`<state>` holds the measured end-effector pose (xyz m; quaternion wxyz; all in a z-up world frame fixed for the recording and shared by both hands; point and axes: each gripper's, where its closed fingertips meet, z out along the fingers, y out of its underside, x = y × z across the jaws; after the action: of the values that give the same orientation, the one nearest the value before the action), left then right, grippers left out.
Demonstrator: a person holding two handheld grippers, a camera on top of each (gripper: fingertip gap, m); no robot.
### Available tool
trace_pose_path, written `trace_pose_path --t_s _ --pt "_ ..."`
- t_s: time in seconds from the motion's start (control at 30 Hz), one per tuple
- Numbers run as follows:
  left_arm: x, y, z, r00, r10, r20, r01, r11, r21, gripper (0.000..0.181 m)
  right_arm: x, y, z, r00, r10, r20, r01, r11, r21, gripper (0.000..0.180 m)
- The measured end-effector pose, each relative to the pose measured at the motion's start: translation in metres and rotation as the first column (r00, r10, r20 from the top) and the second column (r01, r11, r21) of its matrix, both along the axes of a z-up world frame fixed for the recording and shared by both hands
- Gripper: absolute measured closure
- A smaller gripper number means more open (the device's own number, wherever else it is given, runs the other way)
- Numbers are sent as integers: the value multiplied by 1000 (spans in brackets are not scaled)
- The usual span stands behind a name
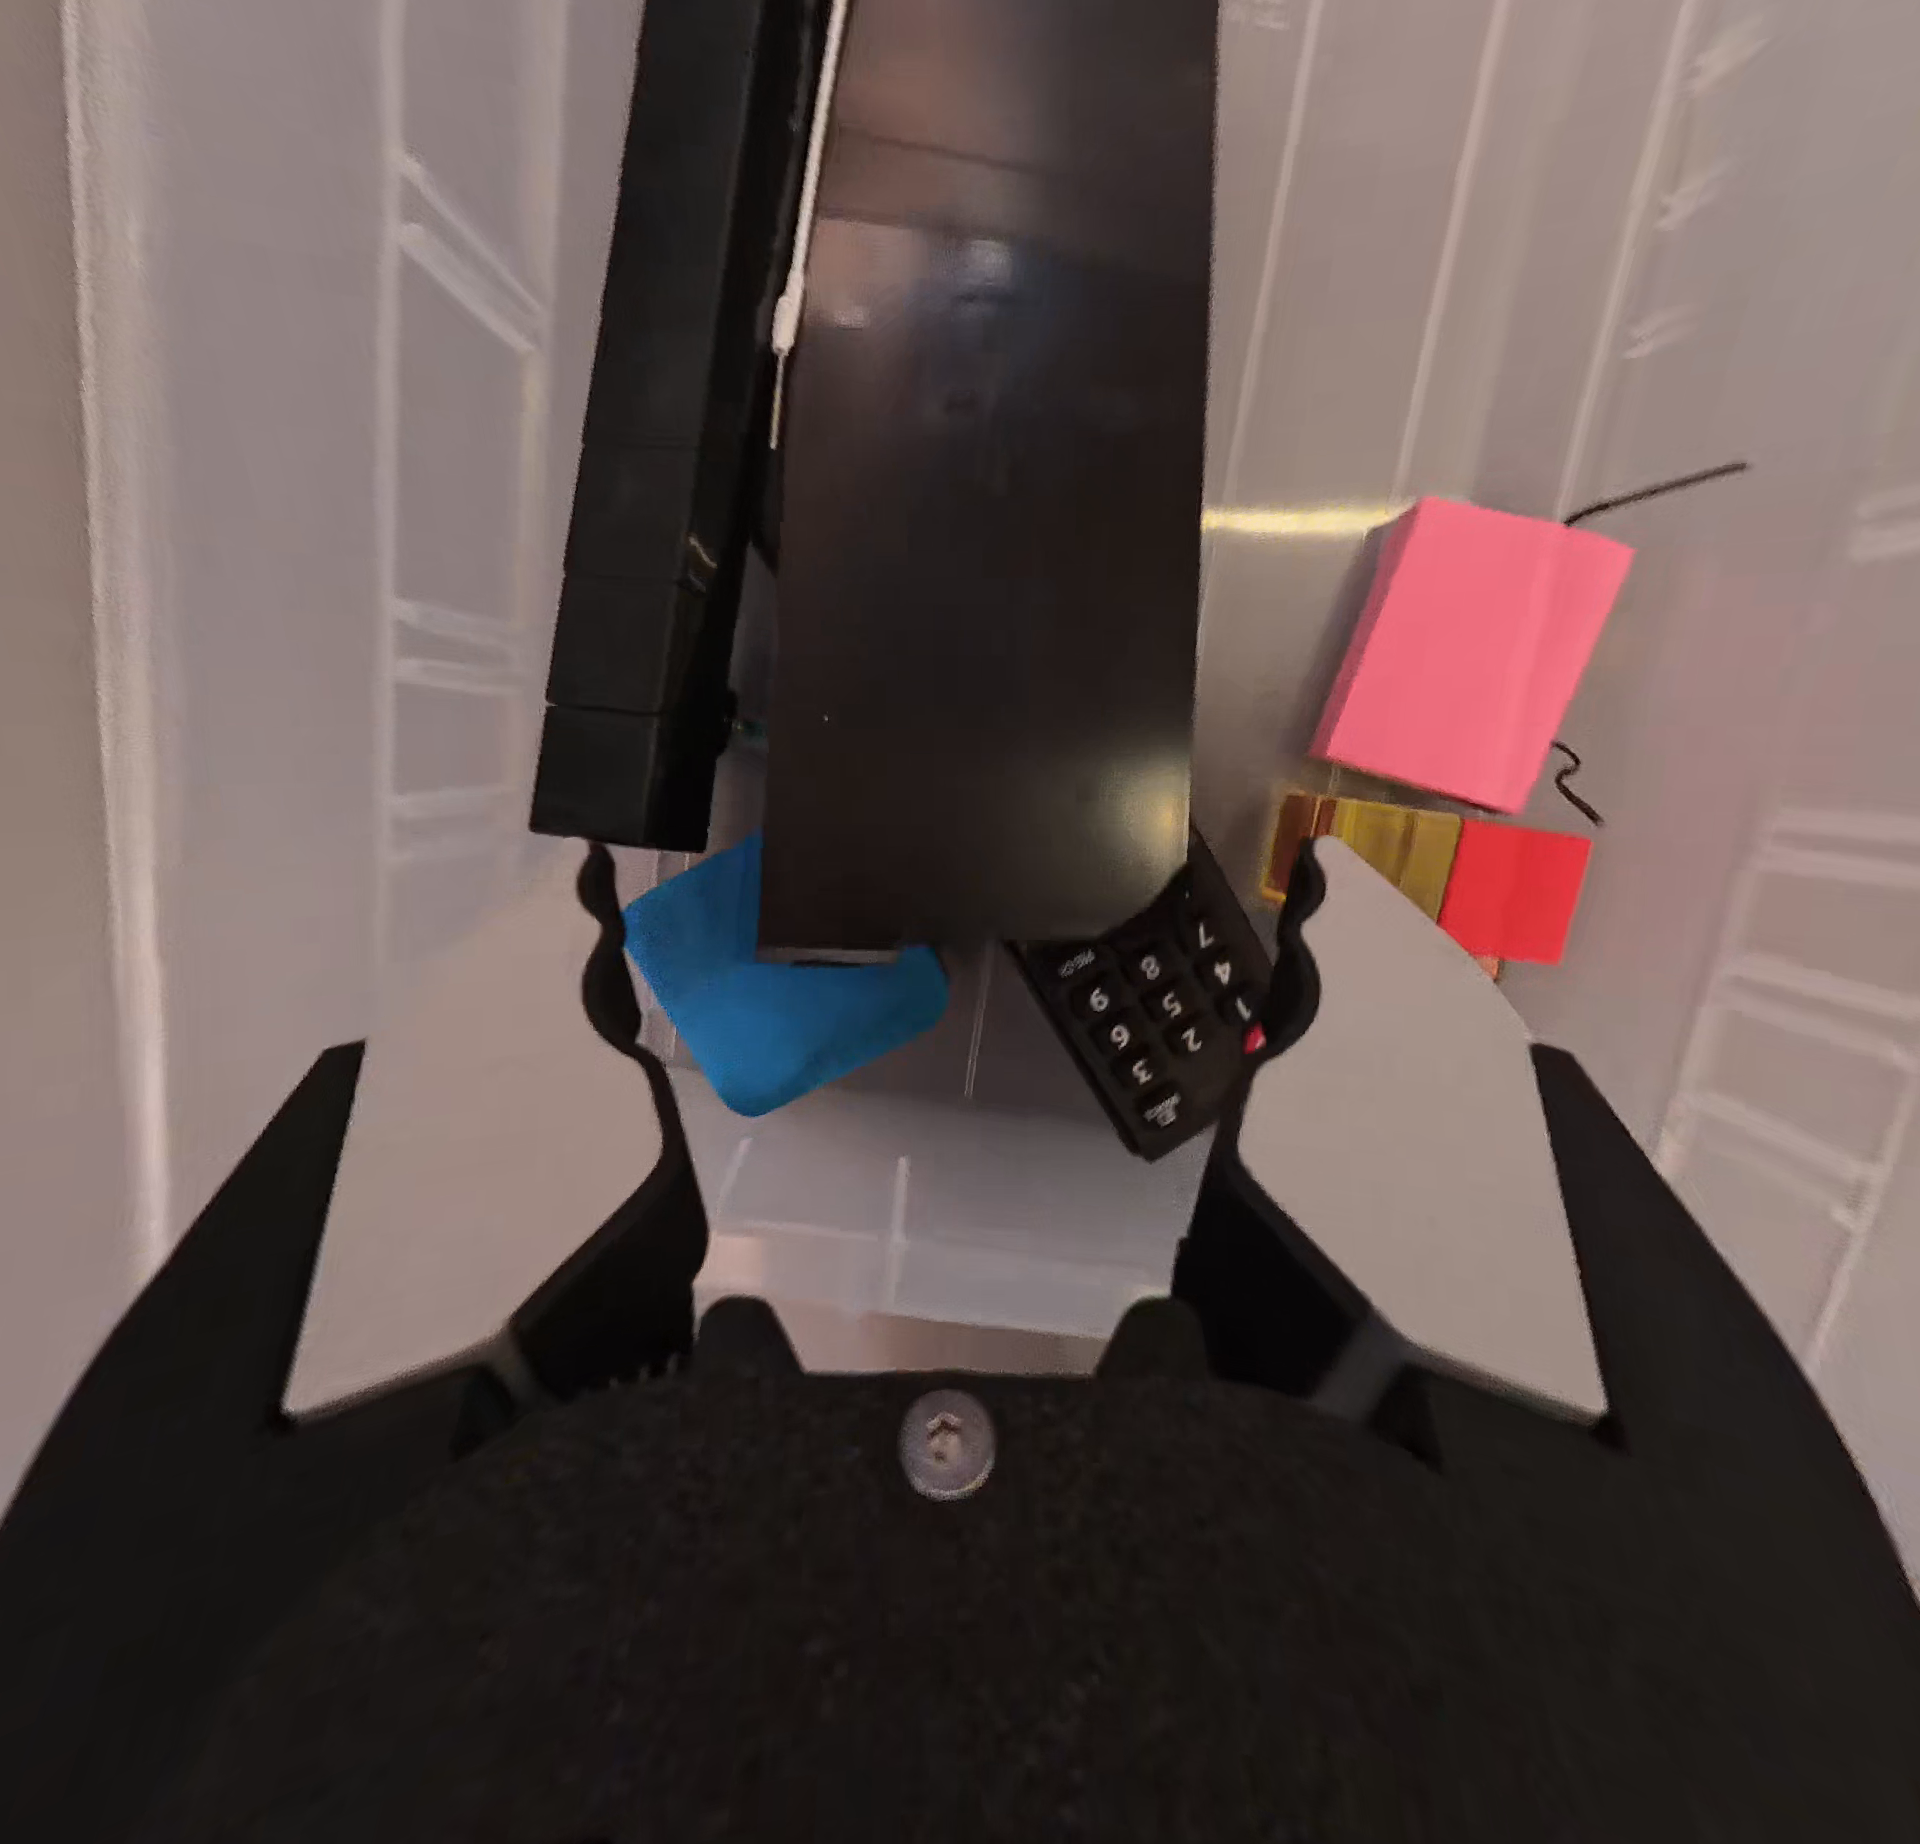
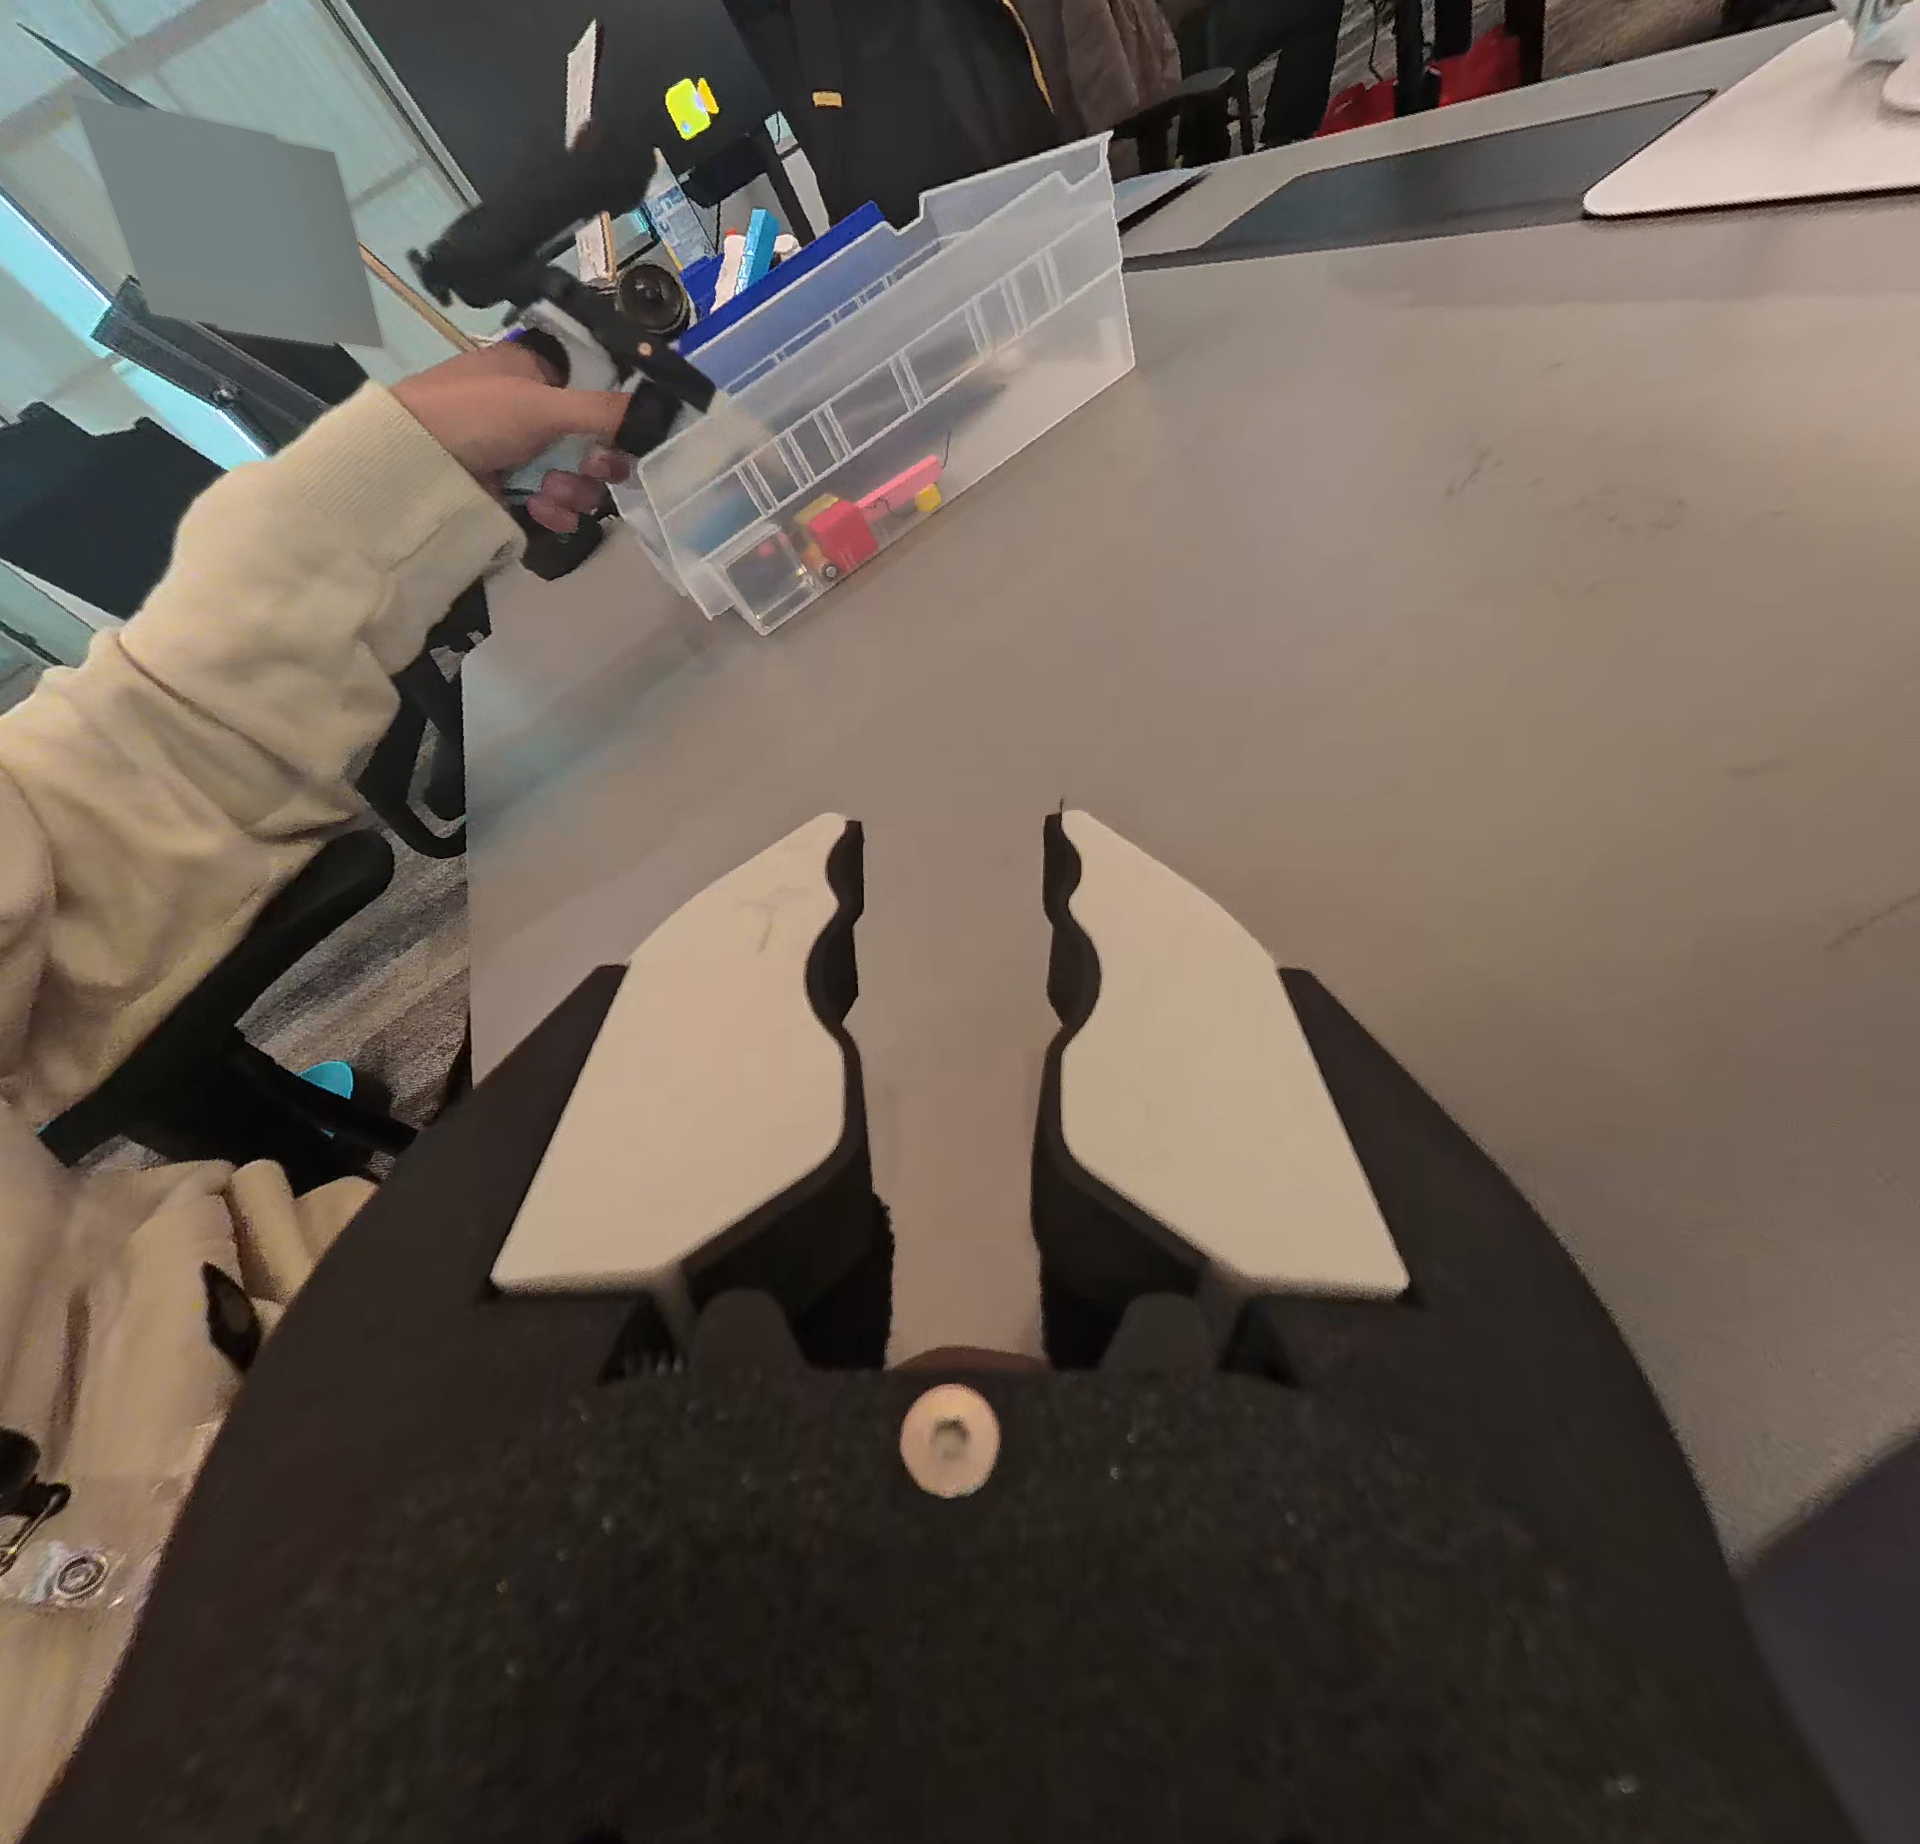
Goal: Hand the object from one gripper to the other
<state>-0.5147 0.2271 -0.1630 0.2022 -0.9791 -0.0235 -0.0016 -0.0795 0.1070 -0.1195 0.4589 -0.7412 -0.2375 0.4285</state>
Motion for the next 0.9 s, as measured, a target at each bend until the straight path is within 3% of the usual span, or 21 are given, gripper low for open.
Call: trace_pose_path --t_s 0.2,0.27,0.53,0.73,0.9 --pt "0 -2 -19 994 15 -109 -22 998 -58 75 -3 -4 -2 1000 24 15 -24 1000 -5 147" --pt "3 0 -15 993 -2 -117 -2 999 -34 96 -2 -6 -2 999 27 26 -27 1000 4 147" --pt "5 -9 -4 987 -80 -136 75 996 -47 98 2 -7 -3 997 9 78 -12 999 37 149" --pt "-11 -13 41 933 -142 -331 158 987 21 98 -1 -10 -3 994 13 110 -20 998 62 149" --pt "-19 -13 99 800 -168 -576 279 954 109 98 -5 -14 -1 993 21 113 -30 997 73 149"
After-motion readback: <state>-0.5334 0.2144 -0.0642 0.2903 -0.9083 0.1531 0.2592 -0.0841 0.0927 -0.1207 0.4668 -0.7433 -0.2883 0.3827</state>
